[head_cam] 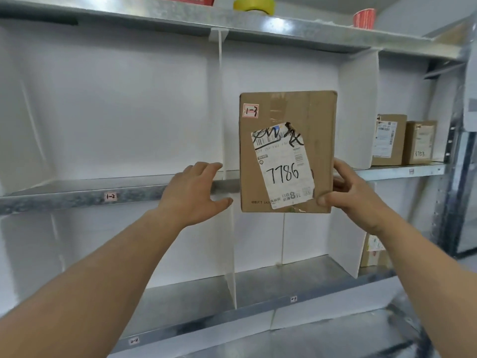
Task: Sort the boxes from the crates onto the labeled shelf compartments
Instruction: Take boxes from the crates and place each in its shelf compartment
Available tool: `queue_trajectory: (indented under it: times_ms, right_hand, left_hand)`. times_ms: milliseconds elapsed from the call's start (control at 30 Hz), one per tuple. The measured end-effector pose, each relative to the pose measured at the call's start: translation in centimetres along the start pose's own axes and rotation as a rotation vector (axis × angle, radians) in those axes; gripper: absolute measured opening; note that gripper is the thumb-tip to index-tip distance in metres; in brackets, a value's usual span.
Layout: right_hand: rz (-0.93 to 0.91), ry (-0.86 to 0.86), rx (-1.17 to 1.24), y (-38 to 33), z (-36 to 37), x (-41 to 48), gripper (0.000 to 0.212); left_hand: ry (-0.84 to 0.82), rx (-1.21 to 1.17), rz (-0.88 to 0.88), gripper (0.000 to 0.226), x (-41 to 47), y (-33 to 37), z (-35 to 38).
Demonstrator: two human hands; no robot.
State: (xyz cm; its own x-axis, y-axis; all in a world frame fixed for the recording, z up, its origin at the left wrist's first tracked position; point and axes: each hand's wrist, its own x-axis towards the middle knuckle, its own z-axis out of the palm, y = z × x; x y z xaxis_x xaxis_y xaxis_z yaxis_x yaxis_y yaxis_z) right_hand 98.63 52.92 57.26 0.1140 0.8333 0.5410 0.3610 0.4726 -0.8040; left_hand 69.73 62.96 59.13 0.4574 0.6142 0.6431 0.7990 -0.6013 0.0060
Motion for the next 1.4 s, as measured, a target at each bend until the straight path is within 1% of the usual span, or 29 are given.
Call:
queue_trajectory:
  times_ms: [167,333,533,733,800,867,933,1033,1167,1400]
  right_hand:
    - [-0.019,0.051,-0.013,1.2,-1.8,2.8,0.092]
    - [-0.021,0.081,-0.015,2.7,-4.0,5.6,0.090]
    - [-0.024,0.038,-0.013,4.4,-6.7,10.1,0.095]
    - [-0.062,-0.004,-0.008,5.6,-8.1,14.7,0.085]
    - [-0.070,-0.027,0.012,6.2,-8.0,16.2,0.084]
    - [-0.073,-0.055,0.016,6.9,-7.8,17.7,0.084]
    - [-0.073,-0.075,0.022,7.6,-7.5,19.2,0.085]
    - [-0.052,-0.122,0.018,8.7,-6.6,21.2,0.085]
    - [-0.009,-0.208,-0.053,9.9,-4.9,23.1,0.086]
    - [0.023,-0.266,-0.255,12.1,-3.0,24.6,0.090]
  left_hand:
    - [0.004,0.024,0.067,0.078,3.1,-0.2,1.2]
    - [-0.004,0.050,0.088,0.082,6.3,0.3,1.9]
    - [-0.019,0.088,0.036,0.085,9.7,2.2,2.5]
    - [-0.076,0.107,-0.046,0.092,13.1,4.5,3.2]
    - [-0.086,0.056,-0.084,0.092,14.1,5.0,3.9]
    - [-0.079,-0.055,-0.116,0.086,15.1,5.3,4.9]
    - [-0.069,-0.225,-0.176,0.075,16.0,5.7,5.9]
    - [-0.015,-0.466,-0.327,0.064,17.3,6.0,7.6]
    - [0.059,-0.471,-0.445,0.059,18.5,5.2,9.9]
    - [0.019,-0.477,-0.564,0.056,18.8,3.9,13.4]
